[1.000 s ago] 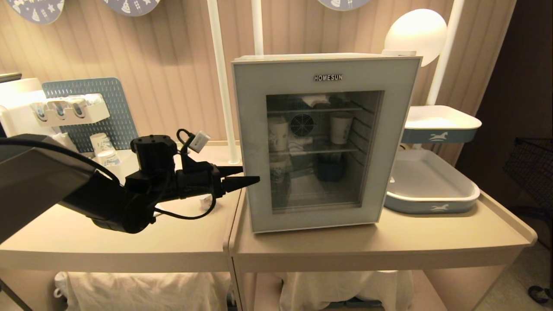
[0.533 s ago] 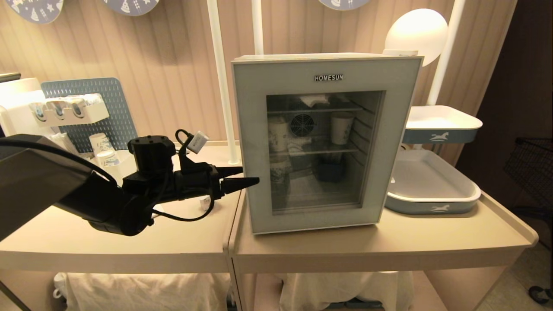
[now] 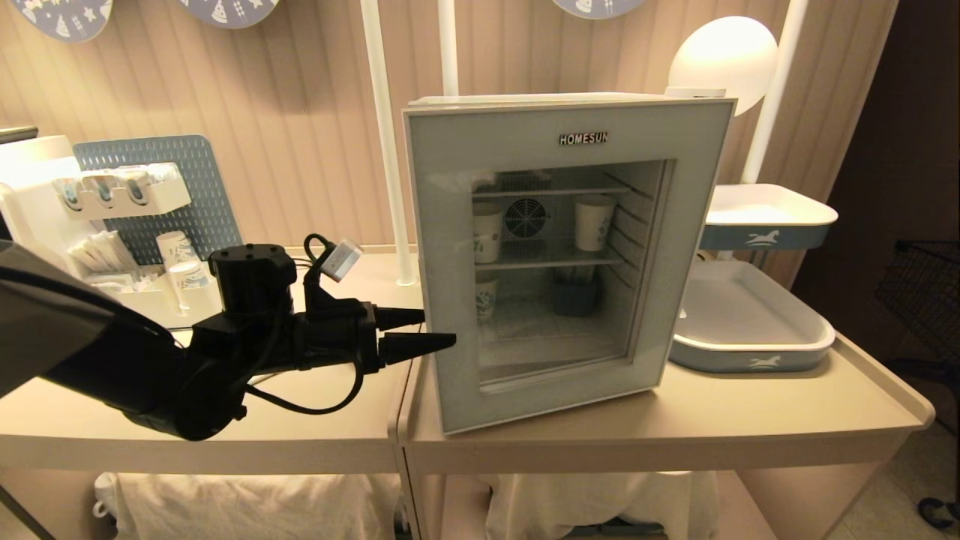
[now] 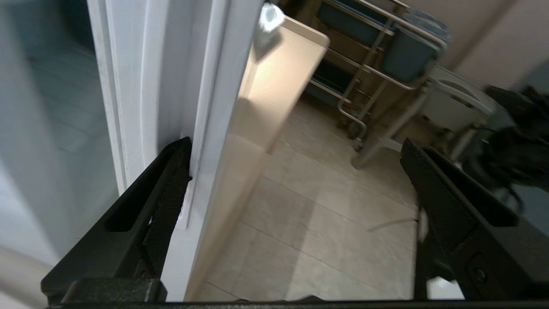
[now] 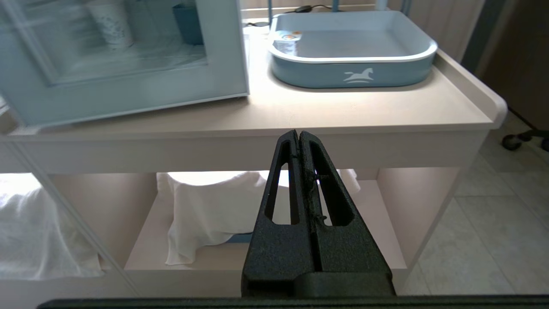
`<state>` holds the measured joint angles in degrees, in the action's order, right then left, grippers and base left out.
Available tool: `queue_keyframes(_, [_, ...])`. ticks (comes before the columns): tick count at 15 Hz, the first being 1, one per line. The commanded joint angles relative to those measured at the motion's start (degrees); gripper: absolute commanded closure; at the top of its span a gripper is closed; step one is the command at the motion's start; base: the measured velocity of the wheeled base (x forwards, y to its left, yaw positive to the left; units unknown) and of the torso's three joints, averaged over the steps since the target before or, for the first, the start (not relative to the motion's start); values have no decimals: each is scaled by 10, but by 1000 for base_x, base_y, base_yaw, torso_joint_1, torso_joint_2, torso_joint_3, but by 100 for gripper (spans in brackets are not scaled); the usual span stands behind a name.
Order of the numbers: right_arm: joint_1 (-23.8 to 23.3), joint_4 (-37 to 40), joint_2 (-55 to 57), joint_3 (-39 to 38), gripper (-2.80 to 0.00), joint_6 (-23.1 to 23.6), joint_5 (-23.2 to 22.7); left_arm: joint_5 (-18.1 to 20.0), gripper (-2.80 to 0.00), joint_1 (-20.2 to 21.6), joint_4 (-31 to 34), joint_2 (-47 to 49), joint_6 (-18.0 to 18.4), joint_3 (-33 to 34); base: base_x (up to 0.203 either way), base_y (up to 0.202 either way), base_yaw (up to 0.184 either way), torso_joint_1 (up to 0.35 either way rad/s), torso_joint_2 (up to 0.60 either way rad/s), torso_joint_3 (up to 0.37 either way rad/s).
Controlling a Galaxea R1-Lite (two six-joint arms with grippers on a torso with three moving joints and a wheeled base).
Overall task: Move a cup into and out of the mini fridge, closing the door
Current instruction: Open the freezer door
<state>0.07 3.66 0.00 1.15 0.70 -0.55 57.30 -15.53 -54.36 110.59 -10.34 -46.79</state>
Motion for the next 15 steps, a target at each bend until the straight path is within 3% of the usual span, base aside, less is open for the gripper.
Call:
queue_keyframes(1, [-1, 0, 0, 0, 0, 1, 0, 8, -280, -14, -5, -39, 0, 27, 0, 0, 0, 0, 0, 0])
queue_keyframes(6, [0, 0, 0, 0, 0, 1, -1, 4, -280, -45, 2, -110, -3, 74, 0, 0, 0, 0, 0, 0])
queue_keyframes(11, [0, 0, 0, 0, 0, 1, -1, 3, -280, -41, -2, -186, -10, 144, 0, 0, 0, 0, 0, 0])
queue_keyframes(13, [0, 1, 0, 0, 0, 2, -1, 3, -280, -23, -3, -221, -10, 181, 0, 0, 0, 0, 0, 0])
queue_keyframes(15, [0, 0, 0, 0, 0, 1, -1, 3, -280, 32, -4, -225, -8, 190, 0, 0, 0, 0, 0, 0])
